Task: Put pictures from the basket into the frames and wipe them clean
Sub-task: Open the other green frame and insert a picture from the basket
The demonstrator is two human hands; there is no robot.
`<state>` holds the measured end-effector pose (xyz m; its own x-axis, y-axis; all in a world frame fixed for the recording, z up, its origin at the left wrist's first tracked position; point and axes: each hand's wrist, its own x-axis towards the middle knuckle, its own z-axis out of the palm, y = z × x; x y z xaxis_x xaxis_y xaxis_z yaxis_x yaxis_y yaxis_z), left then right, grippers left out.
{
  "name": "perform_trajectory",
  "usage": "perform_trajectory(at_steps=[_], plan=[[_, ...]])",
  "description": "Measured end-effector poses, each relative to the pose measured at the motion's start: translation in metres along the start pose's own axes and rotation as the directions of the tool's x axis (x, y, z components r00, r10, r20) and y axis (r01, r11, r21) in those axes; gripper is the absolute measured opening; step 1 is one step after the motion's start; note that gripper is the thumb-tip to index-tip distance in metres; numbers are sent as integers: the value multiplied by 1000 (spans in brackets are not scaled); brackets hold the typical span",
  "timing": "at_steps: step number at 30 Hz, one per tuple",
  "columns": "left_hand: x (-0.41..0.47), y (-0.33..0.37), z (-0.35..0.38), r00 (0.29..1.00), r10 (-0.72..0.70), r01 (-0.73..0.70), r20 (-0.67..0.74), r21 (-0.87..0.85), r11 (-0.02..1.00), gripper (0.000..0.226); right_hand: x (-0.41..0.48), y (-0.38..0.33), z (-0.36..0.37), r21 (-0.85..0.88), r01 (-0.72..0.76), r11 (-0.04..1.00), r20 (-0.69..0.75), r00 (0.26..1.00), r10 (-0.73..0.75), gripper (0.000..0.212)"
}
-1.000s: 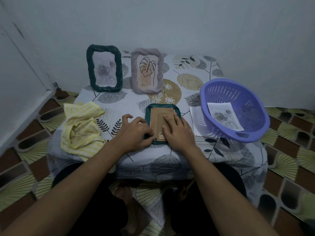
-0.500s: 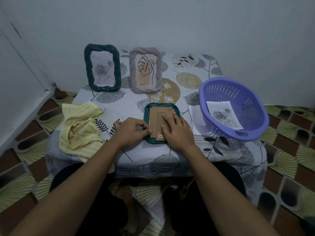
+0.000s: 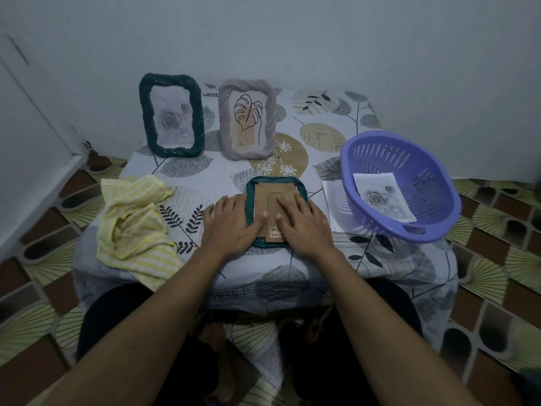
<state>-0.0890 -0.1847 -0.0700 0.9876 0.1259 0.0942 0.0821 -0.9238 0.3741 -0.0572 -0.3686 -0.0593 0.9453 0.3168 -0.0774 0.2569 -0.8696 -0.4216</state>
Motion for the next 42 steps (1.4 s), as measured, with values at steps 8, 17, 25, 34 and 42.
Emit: perform_trajectory(at_steps=[8, 17, 25, 34, 42], plan=[[1, -1, 2, 999, -5, 6, -53, 30, 1000, 82, 5, 3, -6, 79, -17, 997, 49, 999, 14, 47], [2, -2, 4, 997, -12, 16, -83, 49, 999, 83, -1, 3, -35, 350, -58, 935, 2, 998, 62, 47], [4, -5, 6, 996, -5, 8, -85, 36, 999, 88, -33, -1, -48, 37, -116, 993, -167, 979, 121, 27], [3, -4, 4, 996, -7, 10, -91, 31, 999, 89, -59, 0, -39, -155, -177, 972, -237, 962, 137, 29], [1, -2, 2, 995, -8, 11, -96, 29, 1000, 86, -62, -8, -42, -188, -220, 957, -265, 950, 166, 25]])
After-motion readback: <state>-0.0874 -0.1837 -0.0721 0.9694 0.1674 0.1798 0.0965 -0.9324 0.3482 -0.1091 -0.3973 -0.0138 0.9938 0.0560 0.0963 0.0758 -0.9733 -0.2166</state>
